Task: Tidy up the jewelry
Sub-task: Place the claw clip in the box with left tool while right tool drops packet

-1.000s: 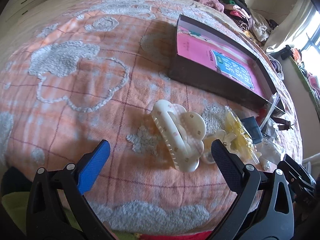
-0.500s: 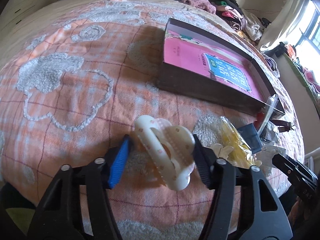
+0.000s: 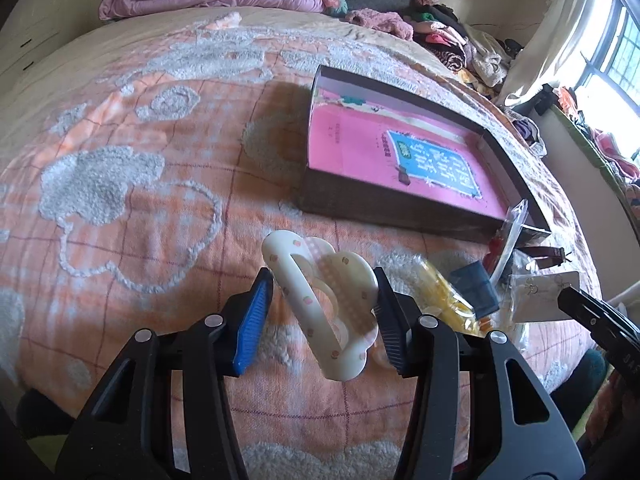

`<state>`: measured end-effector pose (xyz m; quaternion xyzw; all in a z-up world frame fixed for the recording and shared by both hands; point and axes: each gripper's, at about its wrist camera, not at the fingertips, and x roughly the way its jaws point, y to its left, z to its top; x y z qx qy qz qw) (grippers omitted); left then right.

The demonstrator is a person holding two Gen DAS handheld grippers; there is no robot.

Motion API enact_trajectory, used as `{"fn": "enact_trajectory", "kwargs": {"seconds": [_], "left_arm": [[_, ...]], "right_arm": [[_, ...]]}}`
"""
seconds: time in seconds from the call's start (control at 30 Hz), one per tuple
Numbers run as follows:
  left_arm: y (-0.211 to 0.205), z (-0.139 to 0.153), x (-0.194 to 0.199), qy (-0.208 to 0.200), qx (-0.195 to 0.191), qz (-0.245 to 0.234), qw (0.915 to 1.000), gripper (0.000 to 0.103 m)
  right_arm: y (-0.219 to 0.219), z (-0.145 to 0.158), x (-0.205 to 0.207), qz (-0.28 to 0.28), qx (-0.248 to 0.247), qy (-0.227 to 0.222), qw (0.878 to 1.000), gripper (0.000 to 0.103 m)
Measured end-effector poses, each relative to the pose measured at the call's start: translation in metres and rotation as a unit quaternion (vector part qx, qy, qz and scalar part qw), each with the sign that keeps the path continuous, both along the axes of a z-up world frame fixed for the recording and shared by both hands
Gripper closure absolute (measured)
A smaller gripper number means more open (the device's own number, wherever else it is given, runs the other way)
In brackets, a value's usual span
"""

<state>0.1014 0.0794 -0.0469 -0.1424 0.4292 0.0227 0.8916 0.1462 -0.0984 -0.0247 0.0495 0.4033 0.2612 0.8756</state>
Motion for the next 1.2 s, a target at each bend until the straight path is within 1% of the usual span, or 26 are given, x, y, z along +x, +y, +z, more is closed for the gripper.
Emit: {"fn": "enact_trajectory", "kwargs": {"seconds": [0.17, 0.3, 0.53, 0.7, 0.8, 1.0, 1.2], "left_arm": [[0.001, 0.013, 0.011, -0.011, 0.004, -0.003, 0.9999, 0.061], [-0.002, 0.021, 0.024, -0.018, 0.013, -0.007, 0.9997, 0.061], [-0.006, 0.032, 0.049, -0.027, 0.015, -0.012, 0.9994, 0.061], [-0.011, 0.033, 0.069, -0.027, 0.016, -0.017, 0.9994, 0.061], [-0.015, 0.03, 0.082, -0.022, 0.02, -0.021, 0.9993, 0.062], [-0.02, 0.017, 0.101, -0.006, 0.021, -0.028, 0.9994, 0.062], [-0.021, 0.006, 0.111, 0.005, 0.02, -0.03, 0.9993, 0.063]], "right_arm": [[-0.008, 0.016, 0.008, -0.012, 0.01, -0.022, 1.0, 0.081], [-0.016, 0.026, 0.022, -0.03, 0.016, -0.039, 0.999, 0.081], [-0.025, 0.031, 0.051, -0.063, 0.024, -0.05, 0.996, 0.081], [-0.026, 0.028, 0.074, -0.075, 0.029, -0.044, 0.996, 0.081], [-0.023, 0.02, 0.089, -0.075, 0.025, -0.029, 0.996, 0.081], [-0.015, 0.004, 0.11, -0.07, 0.034, -0.003, 0.997, 0.081], [-0.009, -0.01, 0.125, -0.07, 0.03, 0.01, 0.997, 0.081]]}}
